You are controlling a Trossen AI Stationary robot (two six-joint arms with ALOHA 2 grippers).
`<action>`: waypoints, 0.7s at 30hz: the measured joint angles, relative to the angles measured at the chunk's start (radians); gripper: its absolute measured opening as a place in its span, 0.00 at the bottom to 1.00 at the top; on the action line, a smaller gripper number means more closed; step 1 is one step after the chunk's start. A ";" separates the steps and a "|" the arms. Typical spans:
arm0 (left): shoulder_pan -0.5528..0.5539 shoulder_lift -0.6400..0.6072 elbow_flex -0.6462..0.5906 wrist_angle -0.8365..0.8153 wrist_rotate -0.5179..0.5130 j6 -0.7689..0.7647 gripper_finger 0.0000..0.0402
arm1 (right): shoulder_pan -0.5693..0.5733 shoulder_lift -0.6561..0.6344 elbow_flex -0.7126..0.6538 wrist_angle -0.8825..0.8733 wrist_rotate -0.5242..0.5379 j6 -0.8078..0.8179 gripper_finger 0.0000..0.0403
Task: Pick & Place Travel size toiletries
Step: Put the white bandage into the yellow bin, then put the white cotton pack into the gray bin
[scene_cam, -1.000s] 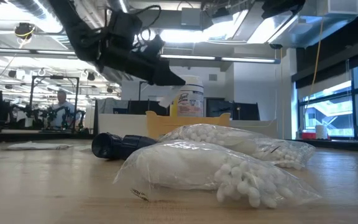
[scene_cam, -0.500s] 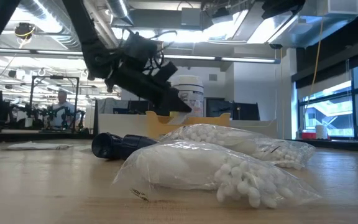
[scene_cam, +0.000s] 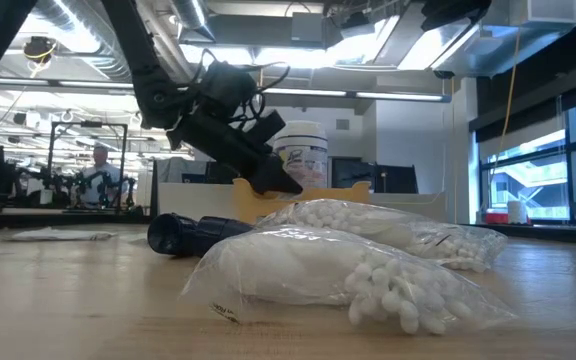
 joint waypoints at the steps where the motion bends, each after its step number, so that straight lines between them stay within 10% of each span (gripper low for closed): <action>1: 0.000 0.000 0.000 0.000 0.000 0.000 0.01 | 0.000 0.000 0.000 0.000 0.000 0.000 0.59; 21: -0.053 -0.060 0.000 0.050 -0.085 0.057 0.26 | 0.000 0.000 0.000 0.000 0.000 0.000 0.55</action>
